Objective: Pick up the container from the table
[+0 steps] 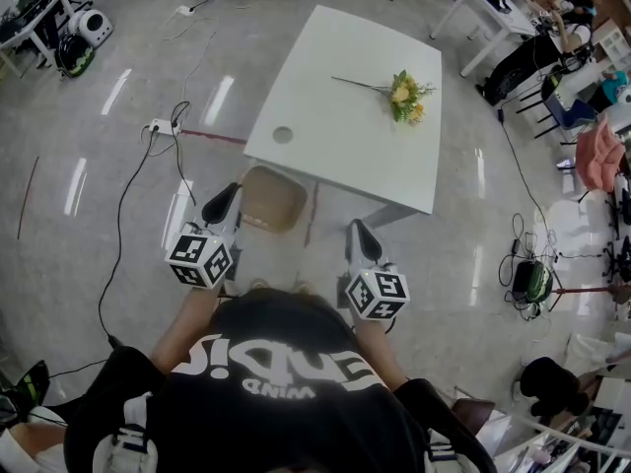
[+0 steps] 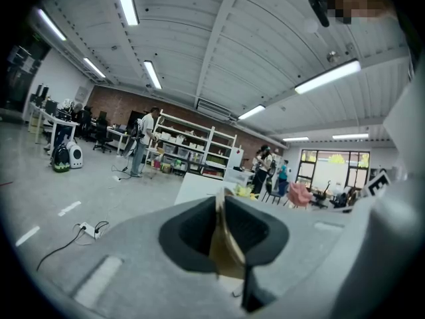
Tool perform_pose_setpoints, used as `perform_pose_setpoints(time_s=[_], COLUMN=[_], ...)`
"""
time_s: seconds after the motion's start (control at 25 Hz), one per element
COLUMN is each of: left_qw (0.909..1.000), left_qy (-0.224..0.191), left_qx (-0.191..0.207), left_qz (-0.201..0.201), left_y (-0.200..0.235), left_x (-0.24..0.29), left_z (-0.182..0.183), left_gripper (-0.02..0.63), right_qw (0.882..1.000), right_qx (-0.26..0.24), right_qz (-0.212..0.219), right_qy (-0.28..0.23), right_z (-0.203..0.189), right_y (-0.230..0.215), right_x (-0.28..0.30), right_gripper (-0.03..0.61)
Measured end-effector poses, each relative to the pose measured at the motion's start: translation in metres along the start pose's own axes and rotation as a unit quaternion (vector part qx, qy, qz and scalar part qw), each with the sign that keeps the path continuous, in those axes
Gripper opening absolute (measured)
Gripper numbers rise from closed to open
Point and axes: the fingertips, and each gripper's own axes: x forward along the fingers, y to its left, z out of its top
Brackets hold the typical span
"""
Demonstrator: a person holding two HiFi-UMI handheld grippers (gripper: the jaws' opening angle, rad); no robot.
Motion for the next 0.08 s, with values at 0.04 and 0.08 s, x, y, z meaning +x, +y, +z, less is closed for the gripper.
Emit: perform_pose_setpoints(time_s=[0.04, 0.08], left_qw=[1.0000, 1.0000], left_qy=[0.000, 0.000], left_qx=[0.000, -0.001], left_qz=[0.001, 0.001], left_y=[0.0004, 0.0007], left_x=[-0.0004, -0.0008], left_z=[-0.0001, -0.0002], left_gripper=[0.043, 0.043], right_qw=[1.000, 1.000], right_qx=[0.001, 0.002], right_qz=[0.000, 0.001], right_qy=[0.000, 0.000], right_z=[-0.0004, -0.0008], right_y=[0.0004, 0.0007], right_x=[-0.0003, -0.0005], right_gripper=[0.000, 0.000])
